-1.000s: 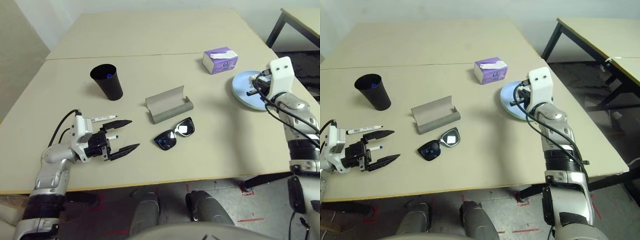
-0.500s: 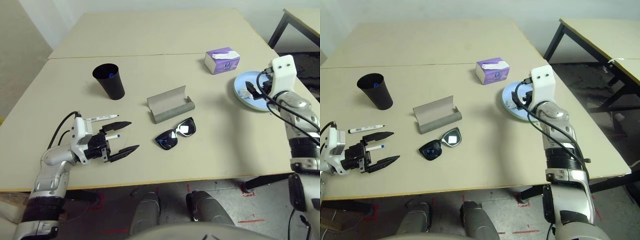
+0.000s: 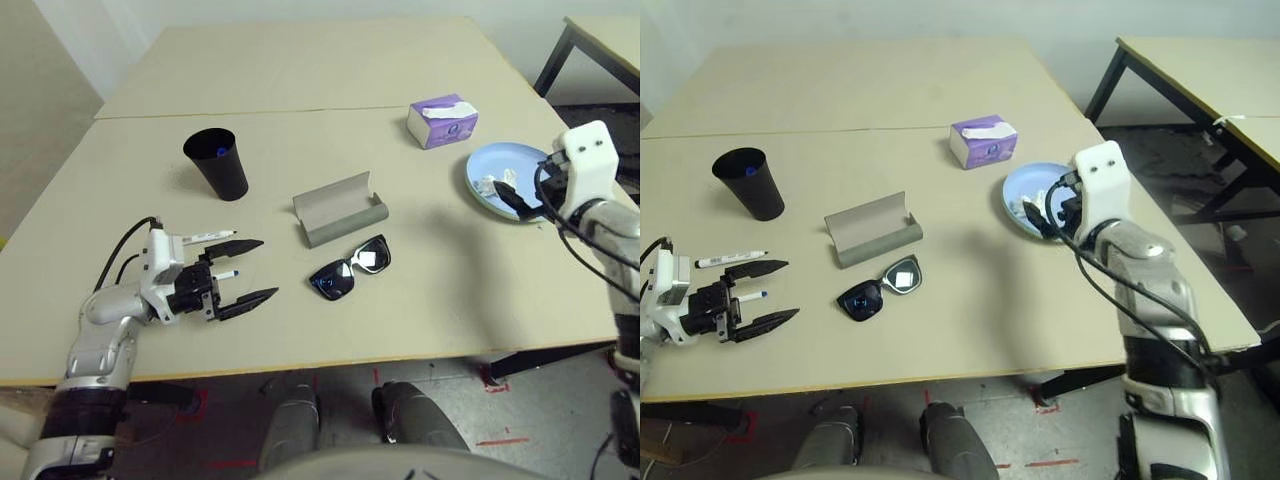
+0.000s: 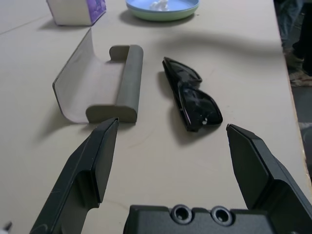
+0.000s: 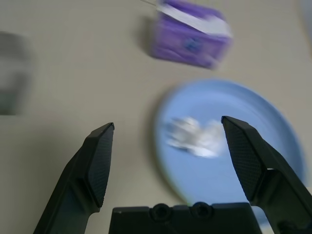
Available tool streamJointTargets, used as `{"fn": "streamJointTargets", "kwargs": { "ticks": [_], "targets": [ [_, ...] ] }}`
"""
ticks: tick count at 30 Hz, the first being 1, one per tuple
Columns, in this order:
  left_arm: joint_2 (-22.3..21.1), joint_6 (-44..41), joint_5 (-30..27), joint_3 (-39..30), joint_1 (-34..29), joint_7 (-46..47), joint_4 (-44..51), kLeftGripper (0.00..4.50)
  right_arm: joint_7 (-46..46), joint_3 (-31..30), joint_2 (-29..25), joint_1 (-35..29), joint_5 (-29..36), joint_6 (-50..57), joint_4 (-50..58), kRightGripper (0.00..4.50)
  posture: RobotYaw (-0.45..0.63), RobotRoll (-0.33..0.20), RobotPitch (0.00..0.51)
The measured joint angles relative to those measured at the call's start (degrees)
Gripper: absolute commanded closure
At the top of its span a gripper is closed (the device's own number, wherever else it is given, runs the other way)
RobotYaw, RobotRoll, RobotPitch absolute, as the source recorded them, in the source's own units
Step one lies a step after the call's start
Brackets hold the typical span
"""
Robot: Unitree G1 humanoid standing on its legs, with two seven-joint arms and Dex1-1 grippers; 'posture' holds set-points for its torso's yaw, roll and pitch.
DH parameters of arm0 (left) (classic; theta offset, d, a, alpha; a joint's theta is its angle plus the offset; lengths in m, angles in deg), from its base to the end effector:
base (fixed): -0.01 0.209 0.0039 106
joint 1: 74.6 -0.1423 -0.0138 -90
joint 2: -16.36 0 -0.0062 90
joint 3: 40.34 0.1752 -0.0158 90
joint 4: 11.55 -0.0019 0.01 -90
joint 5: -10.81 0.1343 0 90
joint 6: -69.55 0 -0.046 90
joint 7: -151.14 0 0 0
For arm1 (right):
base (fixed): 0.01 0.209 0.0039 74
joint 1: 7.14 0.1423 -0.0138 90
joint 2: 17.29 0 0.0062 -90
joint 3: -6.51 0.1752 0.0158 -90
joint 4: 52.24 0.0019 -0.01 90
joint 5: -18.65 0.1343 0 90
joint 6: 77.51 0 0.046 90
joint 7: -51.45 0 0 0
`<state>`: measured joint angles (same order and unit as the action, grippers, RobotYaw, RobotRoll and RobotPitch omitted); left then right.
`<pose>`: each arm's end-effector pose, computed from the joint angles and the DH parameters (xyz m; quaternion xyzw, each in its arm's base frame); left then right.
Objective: Organize and tidy the items on the table.
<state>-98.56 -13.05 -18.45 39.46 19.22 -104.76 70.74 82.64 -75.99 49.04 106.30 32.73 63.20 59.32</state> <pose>0.2051 0.3048 0.1228 0.1342 -0.0127 -0.5284 0.8382 0.2310 -0.2351 0.2113 -0.1967 0.0859 0.2026 0.9555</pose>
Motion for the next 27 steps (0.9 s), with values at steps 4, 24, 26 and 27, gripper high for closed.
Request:
{"fn": "streamJointTargets", "kwargs": {
  "ticks": [4, 24, 26, 27],
  "targets": [
    [-1.4, 0.09, -0.04, -0.25, -0.02, -2.07, -1.72, 0.0, 5.3, -7.19, -6.21, 4.51, 4.14, 9.2, 9.26, 0.01, -0.08, 0.0, 0.122],
    [-0.83, 0.5, 0.25, -1.29, -2.23, 0.25, -1.58, 0.0, 27.68, -53.89, 4.89, 32.28, -14.37, -8.05, -1.9, 0.01, -0.03, 0.0, 0.127],
    [-0.75, 0.53, 0.24, -1.29, -2.76, 0.66, -1.01, 0.0, 28.27, -54.25, 5.57, 31.29, -15.37, -8.59, -3.04, 0.01, -0.03, 0.0, 0.127],
    [-0.74, 0.53, 0.24, -1.29, -2.83, 0.8, -0.97, 0.0, 28.54, -54.55, 5.77, 30.99, -15.91, -8.88, -3.67, 0.01, -0.03, 0.0, 0.127]
  ]
}}
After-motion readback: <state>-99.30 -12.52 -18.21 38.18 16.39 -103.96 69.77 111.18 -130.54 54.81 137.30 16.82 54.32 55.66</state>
